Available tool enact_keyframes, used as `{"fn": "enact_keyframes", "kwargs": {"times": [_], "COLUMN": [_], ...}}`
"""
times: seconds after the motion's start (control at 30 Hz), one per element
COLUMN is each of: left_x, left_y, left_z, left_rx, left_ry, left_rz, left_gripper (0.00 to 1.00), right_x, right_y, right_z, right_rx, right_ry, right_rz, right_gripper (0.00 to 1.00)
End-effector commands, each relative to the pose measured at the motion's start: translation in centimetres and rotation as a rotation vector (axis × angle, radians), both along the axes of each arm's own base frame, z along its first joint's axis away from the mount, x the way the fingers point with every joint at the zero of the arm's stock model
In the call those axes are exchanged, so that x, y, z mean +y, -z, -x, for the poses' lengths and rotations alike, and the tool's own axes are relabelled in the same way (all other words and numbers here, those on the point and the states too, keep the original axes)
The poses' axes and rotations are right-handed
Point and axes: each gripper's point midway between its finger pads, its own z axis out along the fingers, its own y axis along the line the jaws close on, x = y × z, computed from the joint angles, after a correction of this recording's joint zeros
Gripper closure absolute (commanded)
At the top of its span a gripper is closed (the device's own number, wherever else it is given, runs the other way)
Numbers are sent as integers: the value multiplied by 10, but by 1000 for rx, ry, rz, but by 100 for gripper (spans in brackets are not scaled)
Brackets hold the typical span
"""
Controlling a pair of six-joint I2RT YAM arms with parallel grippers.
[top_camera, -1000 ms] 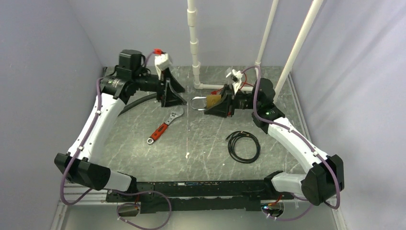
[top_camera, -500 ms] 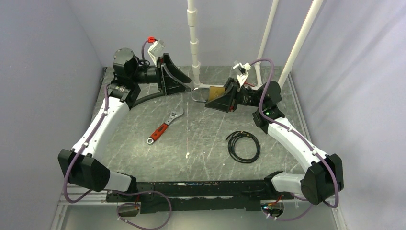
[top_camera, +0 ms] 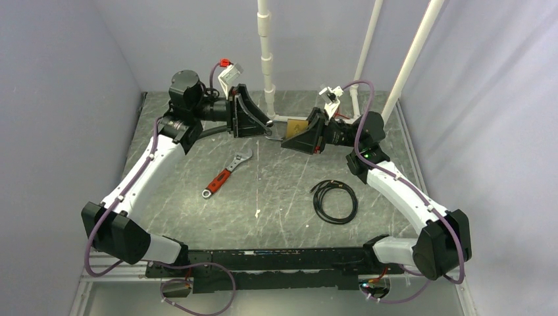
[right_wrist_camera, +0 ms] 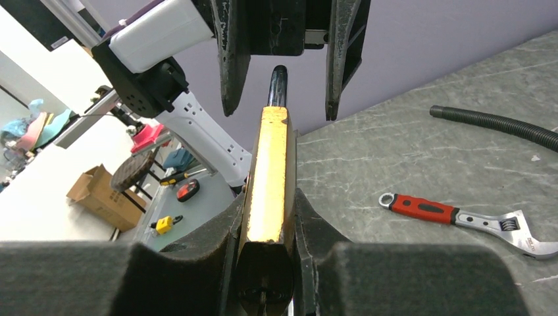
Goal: Lock with the key
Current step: Lock the lock.
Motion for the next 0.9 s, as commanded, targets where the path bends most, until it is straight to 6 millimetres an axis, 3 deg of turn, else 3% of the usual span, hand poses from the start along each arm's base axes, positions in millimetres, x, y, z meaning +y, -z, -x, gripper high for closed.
{"fn": "enact_keyframes", "kwargs": {"times": [0.0,0.2,0.33,0.87], "left_x": [0,-7,-14,-49], "left_y": [-3,-2,-5,8], "left_z": [8,12,15,34], "left_rx": [-24,-26,-13,103], "left_ry": [16,39,61,118], "left_rz": [1,3,11,14], "left_gripper": [47,69,98,100], "right_x": [-4,-2,0,16], "right_y": [-32,-31,-27,-30], "right_z": [2,2,4,6], "right_rx": [-125,-117,-130,-223], "right_ry": [32,22,3,-28], "right_rz": [-80,-81,-60,-11], "right_gripper": [100,100,100,100]}}
